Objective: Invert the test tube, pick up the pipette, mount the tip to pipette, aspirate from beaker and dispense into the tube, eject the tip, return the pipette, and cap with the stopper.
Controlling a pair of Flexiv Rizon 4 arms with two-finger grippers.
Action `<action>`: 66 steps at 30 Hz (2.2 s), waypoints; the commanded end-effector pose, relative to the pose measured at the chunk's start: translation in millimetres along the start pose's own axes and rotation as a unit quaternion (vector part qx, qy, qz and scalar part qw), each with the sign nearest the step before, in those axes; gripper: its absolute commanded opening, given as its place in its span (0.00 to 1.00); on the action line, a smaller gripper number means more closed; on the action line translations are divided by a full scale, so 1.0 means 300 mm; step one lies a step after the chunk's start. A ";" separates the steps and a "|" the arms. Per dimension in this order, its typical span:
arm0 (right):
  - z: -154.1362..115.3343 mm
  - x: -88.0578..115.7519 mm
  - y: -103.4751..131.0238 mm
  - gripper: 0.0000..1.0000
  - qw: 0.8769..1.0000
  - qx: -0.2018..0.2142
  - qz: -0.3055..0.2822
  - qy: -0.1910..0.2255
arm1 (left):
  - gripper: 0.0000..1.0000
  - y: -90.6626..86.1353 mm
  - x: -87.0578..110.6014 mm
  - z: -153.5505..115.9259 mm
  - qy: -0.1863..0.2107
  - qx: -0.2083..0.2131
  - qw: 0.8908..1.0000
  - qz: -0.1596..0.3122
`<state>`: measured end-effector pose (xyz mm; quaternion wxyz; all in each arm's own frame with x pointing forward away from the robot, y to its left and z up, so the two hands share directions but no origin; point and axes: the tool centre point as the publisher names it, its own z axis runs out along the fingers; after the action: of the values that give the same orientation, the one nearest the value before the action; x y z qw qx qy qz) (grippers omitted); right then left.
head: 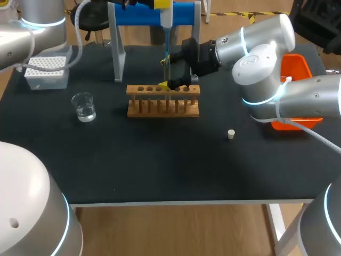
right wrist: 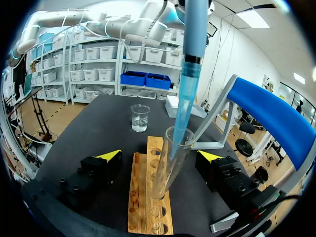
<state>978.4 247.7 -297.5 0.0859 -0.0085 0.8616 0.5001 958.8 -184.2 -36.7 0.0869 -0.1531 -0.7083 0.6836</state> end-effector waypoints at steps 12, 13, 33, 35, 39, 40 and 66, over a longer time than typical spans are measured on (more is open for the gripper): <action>-0.003 -0.002 0.000 1.00 1.000 0.000 0.000 0.002 | 0.00 0.020 -0.006 0.004 0.002 0.005 1.000 -0.005; -0.003 -0.002 0.000 1.00 1.000 0.000 0.000 0.002 | 0.00 0.021 -0.006 0.004 0.002 0.005 1.000 -0.005; -0.003 -0.002 0.000 1.00 1.000 0.000 0.000 0.002 | 0.00 0.046 -0.016 -0.001 0.003 0.010 1.000 -0.012; -0.003 -0.002 0.000 1.00 1.000 0.000 0.000 0.002 | 0.00 0.047 -0.016 -0.001 0.003 0.010 1.000 -0.012; -0.003 -0.002 0.000 1.00 1.000 0.000 0.000 0.002 | 0.00 0.050 -0.016 -0.002 0.003 0.011 1.000 -0.012; -0.003 -0.002 0.000 1.00 1.000 0.000 0.000 0.002 | 0.00 0.051 -0.016 -0.002 0.003 0.011 1.000 -0.012; -0.003 -0.002 0.000 1.00 1.000 0.000 0.000 0.002 | 0.00 0.087 -0.014 0.000 -0.002 0.015 1.000 -0.014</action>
<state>978.4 247.7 -297.5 0.0859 -0.0085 0.8616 0.5001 963.8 -184.8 -60.6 0.0973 -0.1395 -0.7023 0.6913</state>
